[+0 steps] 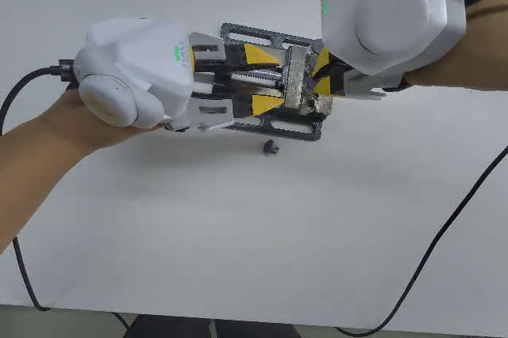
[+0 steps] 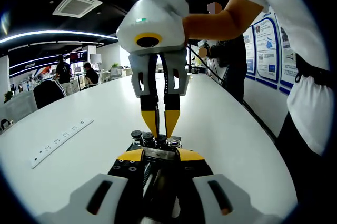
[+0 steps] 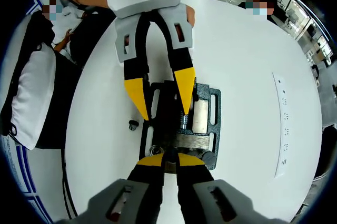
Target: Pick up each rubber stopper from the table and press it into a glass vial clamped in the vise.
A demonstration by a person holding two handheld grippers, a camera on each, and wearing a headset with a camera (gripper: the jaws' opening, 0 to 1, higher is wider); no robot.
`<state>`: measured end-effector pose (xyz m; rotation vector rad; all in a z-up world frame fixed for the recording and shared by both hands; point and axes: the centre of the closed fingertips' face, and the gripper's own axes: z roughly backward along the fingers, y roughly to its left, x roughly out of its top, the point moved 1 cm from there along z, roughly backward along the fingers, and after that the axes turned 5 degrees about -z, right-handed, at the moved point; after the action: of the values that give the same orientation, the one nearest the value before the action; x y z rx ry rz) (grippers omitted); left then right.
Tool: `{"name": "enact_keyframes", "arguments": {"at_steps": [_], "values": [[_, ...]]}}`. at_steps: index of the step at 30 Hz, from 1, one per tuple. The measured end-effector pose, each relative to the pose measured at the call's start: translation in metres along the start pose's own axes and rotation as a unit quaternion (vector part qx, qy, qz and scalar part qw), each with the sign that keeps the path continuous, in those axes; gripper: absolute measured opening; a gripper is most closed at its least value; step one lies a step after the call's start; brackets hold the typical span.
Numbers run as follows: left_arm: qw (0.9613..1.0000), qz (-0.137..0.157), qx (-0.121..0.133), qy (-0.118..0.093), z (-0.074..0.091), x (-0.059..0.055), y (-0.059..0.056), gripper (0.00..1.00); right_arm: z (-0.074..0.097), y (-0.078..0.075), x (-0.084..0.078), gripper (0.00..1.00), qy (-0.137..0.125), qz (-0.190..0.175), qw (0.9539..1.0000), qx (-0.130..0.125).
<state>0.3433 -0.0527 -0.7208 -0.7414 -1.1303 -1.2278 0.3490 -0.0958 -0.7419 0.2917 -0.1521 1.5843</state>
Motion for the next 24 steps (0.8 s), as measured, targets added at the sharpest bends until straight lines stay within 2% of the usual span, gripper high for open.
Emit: {"name": "enact_keyframes", "arguments": {"at_steps": [7, 15, 20, 24], "values": [[1.0, 0.0, 0.0, 0.002, 0.002, -0.001, 0.0, 0.2, 0.0, 0.003, 0.0, 0.1, -0.03, -0.017, 0.9993, -0.012], [1.0, 0.002, 0.0, 0.005, 0.003, -0.002, -0.001, 0.2, 0.002, 0.004, -0.005, 0.11, -0.067, -0.048, 0.9961, -0.031], [1.0, 0.003, -0.001, 0.007, 0.003, -0.003, -0.002, 0.2, 0.007, 0.006, -0.001, 0.11, -0.1, -0.06, 0.9919, -0.048], [0.9999, 0.005, -0.004, 0.009, 0.002, -0.004, -0.005, 0.2, 0.01, 0.008, 0.002, 0.11, -0.13, -0.075, 0.9868, -0.061]]}}
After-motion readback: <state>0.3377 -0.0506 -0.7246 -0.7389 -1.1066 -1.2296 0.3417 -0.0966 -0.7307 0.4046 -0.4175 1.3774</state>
